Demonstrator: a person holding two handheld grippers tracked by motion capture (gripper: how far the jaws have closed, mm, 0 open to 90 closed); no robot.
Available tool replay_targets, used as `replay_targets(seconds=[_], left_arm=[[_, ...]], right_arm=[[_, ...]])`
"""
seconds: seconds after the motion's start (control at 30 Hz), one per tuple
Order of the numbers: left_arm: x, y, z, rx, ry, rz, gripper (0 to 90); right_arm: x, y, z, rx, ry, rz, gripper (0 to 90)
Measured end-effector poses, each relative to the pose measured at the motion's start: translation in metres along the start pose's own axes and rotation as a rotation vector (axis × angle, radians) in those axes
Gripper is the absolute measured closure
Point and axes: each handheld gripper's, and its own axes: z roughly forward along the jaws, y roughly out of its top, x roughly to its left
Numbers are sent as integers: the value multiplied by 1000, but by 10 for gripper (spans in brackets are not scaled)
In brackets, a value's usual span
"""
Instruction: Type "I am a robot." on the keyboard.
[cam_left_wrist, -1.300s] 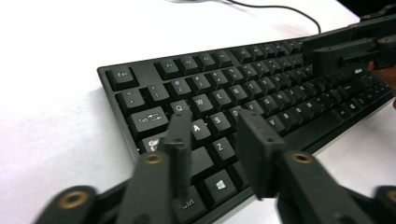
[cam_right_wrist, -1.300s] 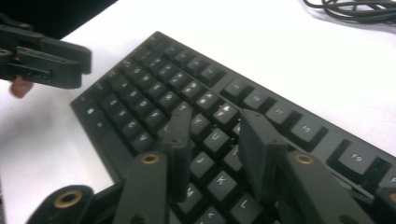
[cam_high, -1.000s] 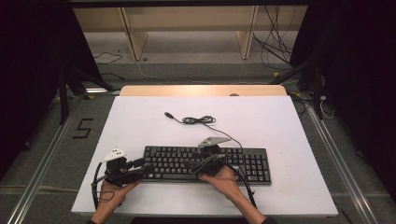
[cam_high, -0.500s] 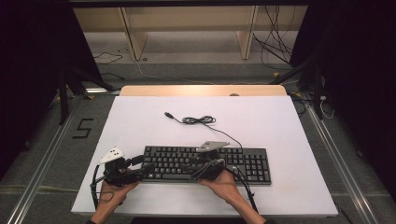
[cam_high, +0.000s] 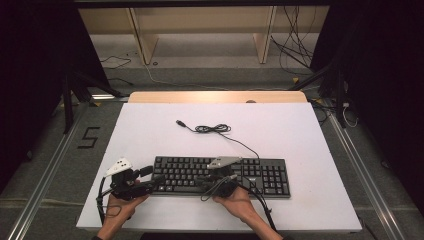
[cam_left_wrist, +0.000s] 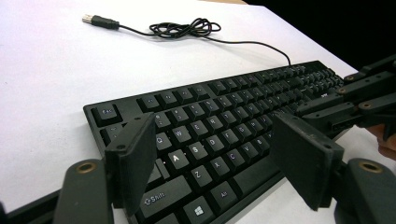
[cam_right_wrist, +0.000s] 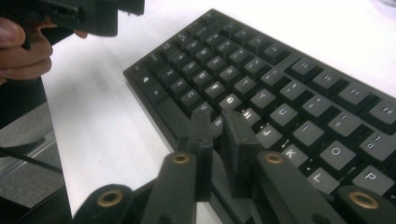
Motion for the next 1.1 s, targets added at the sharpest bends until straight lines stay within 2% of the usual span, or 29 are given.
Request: replay_targets(seconds=[0.2, 1.07, 1.1], left_arm=[[0, 0, 0, -1, -4, 2, 311], [-2, -1, 1, 1, -21, 13, 295], [-3, -1, 1, 2, -25, 23, 295]], right_arm=[[2, -3, 3, 19, -1, -5, 900], [2, -9, 11, 57, -7, -10, 900], [2, -9, 11, 57, -7, -10, 900]])
